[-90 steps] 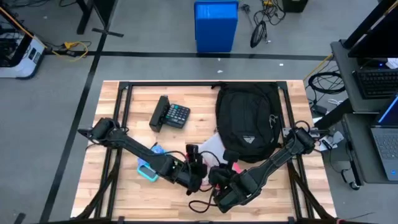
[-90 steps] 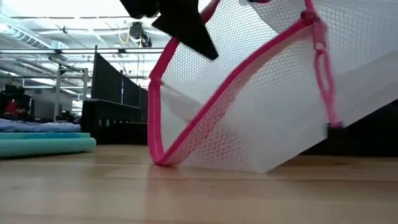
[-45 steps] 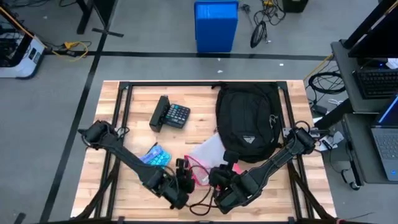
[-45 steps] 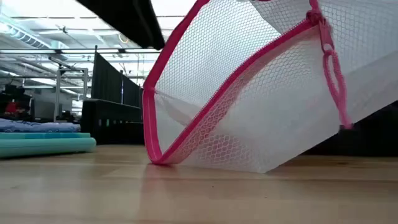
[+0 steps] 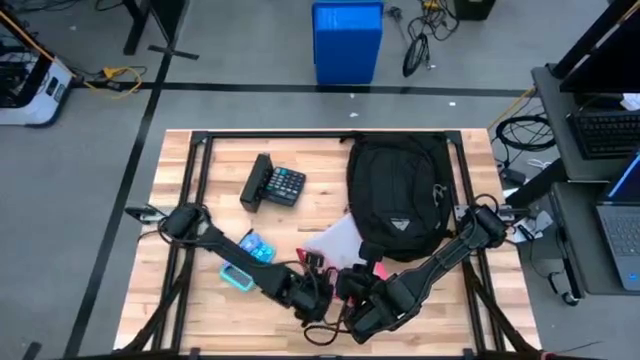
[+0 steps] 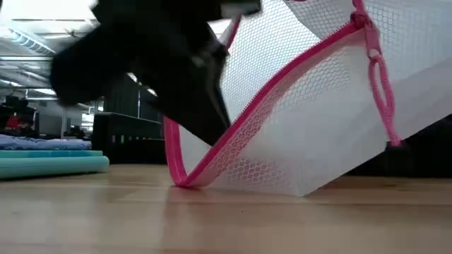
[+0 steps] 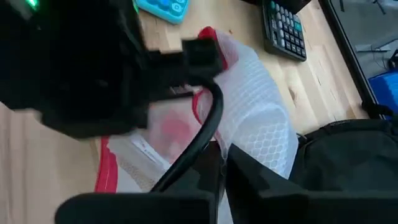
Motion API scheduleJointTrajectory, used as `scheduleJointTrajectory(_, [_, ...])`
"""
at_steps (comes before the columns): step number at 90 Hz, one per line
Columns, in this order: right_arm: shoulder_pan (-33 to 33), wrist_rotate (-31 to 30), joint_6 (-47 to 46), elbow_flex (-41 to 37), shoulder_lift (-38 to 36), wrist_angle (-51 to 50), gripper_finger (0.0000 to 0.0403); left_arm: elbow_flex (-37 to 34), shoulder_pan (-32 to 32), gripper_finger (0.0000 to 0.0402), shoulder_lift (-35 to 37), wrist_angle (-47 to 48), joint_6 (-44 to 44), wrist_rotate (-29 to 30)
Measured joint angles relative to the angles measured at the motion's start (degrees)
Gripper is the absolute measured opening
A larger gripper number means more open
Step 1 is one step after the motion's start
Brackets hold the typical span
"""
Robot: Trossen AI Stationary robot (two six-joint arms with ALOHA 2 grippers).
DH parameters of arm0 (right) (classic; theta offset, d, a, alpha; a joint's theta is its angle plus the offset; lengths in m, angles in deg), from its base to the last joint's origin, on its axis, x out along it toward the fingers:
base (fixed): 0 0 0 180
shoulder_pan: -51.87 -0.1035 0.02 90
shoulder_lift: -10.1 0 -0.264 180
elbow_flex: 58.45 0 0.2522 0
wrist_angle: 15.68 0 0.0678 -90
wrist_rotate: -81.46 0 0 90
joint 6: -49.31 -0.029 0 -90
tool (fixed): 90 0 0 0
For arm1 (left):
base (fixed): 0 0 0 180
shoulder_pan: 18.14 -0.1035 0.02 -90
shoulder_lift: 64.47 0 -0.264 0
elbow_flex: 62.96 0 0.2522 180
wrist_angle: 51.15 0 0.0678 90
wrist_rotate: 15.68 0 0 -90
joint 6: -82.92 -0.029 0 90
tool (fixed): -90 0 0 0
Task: Unpack backpack
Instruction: Put the pink earphones into the white zip bag, then put the violet chocolate bar into the white zip bag
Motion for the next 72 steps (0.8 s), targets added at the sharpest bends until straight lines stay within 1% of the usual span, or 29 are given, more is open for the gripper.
scheduleJointTrajectory(11, [0.04, -0.22, 0.22, -0.04, 0.00, -0.07, 0.0000, 0.01, -1.75, 0.0003, -0.90, -2.31, -1.31, 0.58])
scheduleJointTrajectory(23, [0.01, -0.28, 0.22, -0.04, 0.00, 0.03, 0.0000, 0.95, -1.88, 0.0003, -0.49, -0.66, -1.01, 1.19])
scheduleJointTrajectory(32, [-0.04, -0.29, 0.22, -0.04, 0.00, 0.09, 0.0000, 2.65, -0.64, 0.0003, 1.01, 5.38, -0.47, 1.20])
scheduleJointTrajectory(37, [-0.07, 0.00, 0.22, -0.04, 0.00, 0.13, 0.0000, 4.00, 0.10, 0.0003, 1.45, 8.06, 1.27, 0.69])
scheduleJointTrajectory(43, [-0.04, -0.01, 0.22, -0.04, 0.00, 0.48, 0.0000, 4.80, 1.17, 0.0003, 2.65, 15.51, 4.26, 0.36])
scheduleJointTrajectory(49, [-0.02, 0.10, 0.25, -0.04, 0.00, 0.34, 0.0000, 5.98, 2.00, 0.0003, 3.41, 21.02, 8.70, 0.13])
scheduleJointTrajectory(61, [-0.02, 0.11, 0.39, -0.04, 0.00, 0.63, 0.0000, 6.12, 4.33, 0.0003, 6.22, 31.94, 19.35, 1.35])
scheduleJointTrajectory(65, [-0.02, 0.11, 0.40, -0.04, 0.00, 0.61, 0.0000, 6.12, 4.99, 0.0003, 6.57, 36.33, 25.02, 1.87])
scheduleJointTrajectory(72, [-0.07, 0.09, 0.41, -0.04, 0.00, 0.57, 0.0000, 6.12, 5.96, 0.0003, 6.62, 45.37, 38.62, 2.03])
